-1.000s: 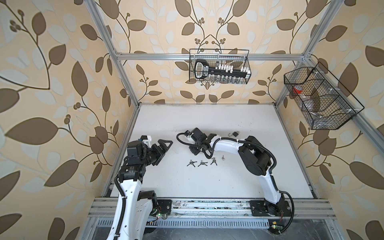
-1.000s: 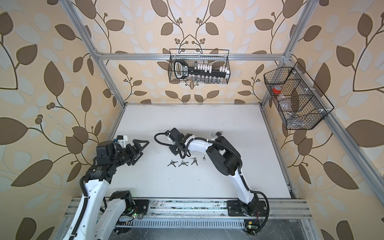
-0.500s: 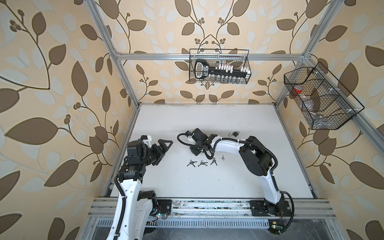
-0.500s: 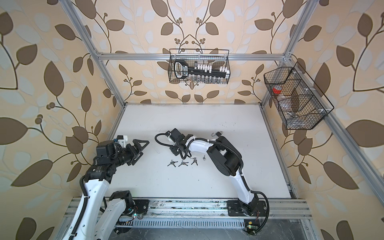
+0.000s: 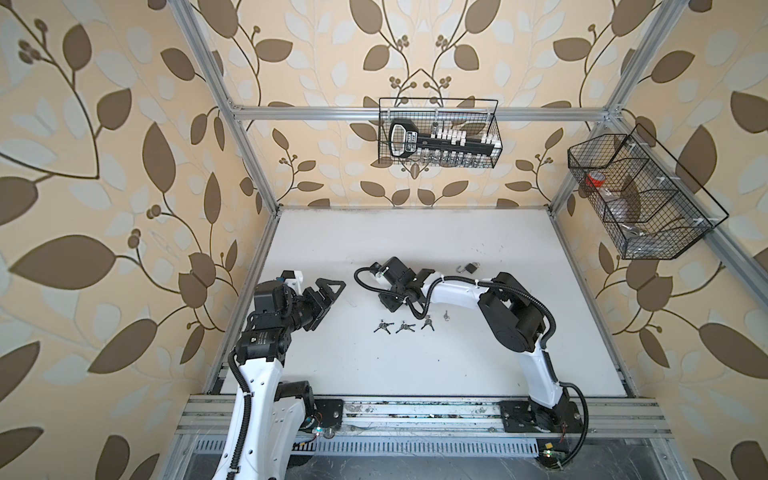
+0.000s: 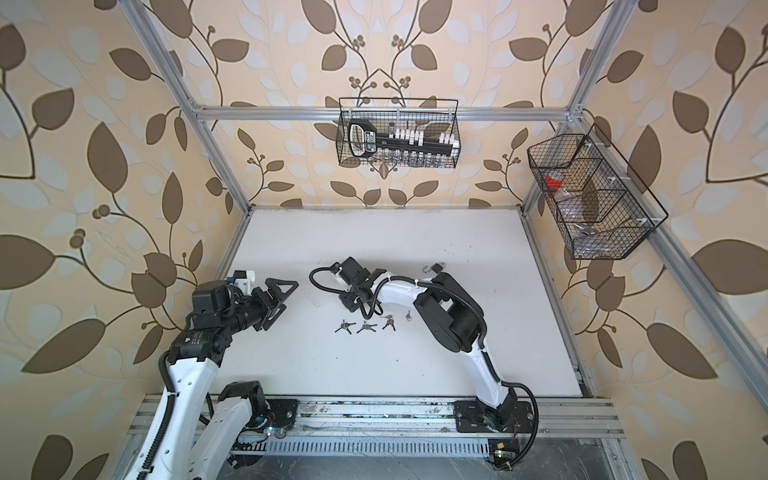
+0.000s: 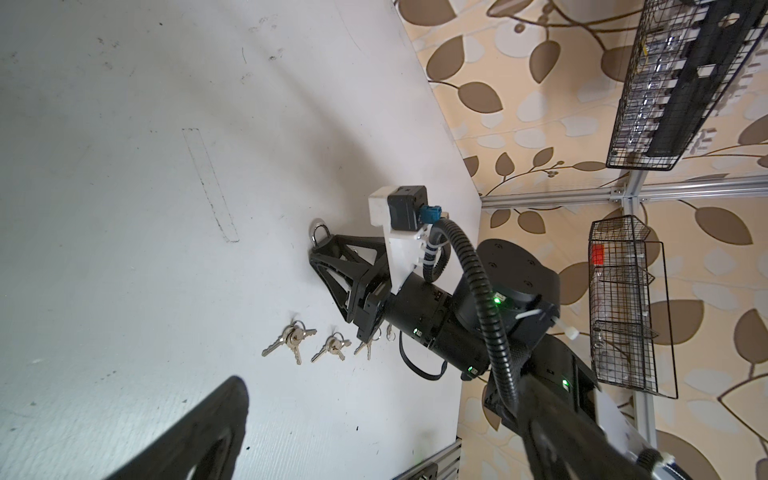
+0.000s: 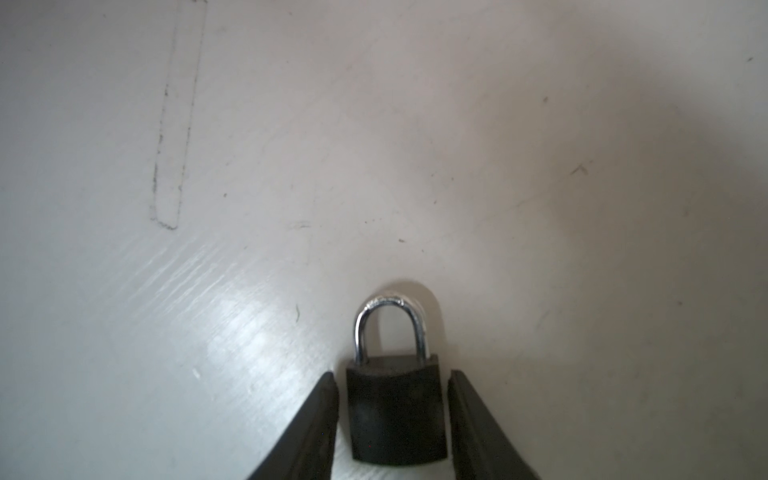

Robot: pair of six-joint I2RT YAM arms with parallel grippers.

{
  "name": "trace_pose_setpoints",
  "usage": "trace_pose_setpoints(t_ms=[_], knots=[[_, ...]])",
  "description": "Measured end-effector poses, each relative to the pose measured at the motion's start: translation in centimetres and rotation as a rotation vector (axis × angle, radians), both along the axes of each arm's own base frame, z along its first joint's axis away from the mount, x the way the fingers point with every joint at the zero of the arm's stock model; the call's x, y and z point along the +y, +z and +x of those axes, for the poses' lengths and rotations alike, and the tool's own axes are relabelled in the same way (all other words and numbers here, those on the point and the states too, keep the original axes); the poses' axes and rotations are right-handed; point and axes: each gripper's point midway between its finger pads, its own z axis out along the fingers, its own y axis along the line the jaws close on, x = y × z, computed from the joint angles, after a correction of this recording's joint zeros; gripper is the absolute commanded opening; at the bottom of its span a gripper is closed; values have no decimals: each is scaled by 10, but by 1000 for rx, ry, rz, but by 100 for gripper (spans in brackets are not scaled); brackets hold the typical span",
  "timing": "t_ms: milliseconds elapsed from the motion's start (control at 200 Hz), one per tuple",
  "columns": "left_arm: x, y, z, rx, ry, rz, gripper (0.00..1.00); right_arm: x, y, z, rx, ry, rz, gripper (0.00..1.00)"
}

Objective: Lock with the key

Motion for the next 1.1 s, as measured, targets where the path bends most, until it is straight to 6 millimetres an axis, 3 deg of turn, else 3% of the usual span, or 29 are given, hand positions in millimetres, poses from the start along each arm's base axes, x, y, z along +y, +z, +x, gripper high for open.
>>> trace_pose_setpoints(t_ms=[145,240,320,415,490,560,625,700,790,865,990,1100], knots=[[0,7,-1,-18,-12,21,99,1,2,-3,11,7,8,46],[1,16,-4,-30,-27,56,99,-2,17,-8,13,13,39,48],[2,35,-4,-72,-38,93,99,-6,50,-13,-16,19,104,48],[3,54,-3,-125,-46,131,99,-17,106,-11,-102,-3,229,48],[3,60,-2,-141,-50,141,99,-40,147,0,-176,-61,317,47],[0,57,-1,-130,-62,142,99,-73,162,17,-210,-155,361,47],[-8,54,-1,-119,-93,148,99,-113,156,35,-205,-282,360,47],[-24,47,-1,-104,-147,169,99,-166,135,54,-178,-455,322,47],[-51,39,-3,-98,-239,209,99,-224,107,61,-137,-620,256,47],[-75,30,-5,-92,-316,244,99,-259,92,60,-99,-707,216,47],[-117,9,-6,-76,-439,310,99,-294,87,66,-57,-780,228,46],[-154,-13,-11,-53,-539,386,99,-299,80,80,-8,-777,250,46]])
